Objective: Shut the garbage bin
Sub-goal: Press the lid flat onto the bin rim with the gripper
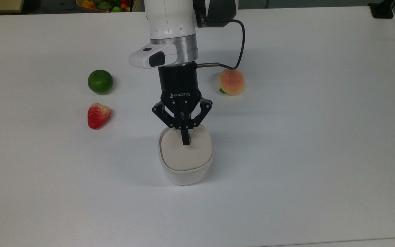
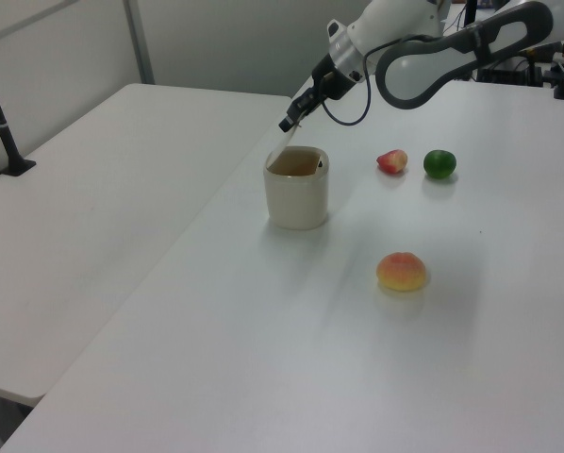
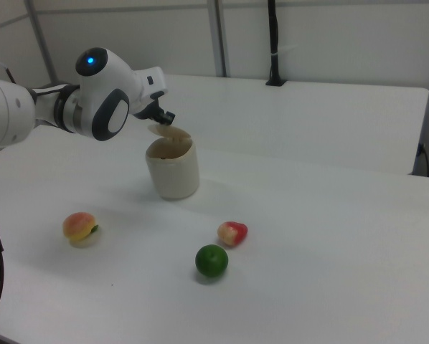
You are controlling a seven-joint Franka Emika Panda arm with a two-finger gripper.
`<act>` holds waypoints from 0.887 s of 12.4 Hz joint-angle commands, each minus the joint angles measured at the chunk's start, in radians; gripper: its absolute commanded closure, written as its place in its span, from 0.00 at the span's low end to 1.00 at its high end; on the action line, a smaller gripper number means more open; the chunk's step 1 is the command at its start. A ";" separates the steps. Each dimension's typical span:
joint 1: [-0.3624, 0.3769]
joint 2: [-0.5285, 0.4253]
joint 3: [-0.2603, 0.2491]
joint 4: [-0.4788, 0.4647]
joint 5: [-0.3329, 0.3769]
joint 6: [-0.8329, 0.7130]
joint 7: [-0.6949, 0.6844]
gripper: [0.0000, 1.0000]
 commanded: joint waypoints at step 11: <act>-0.028 -0.038 -0.007 -0.083 -0.048 -0.220 -0.007 1.00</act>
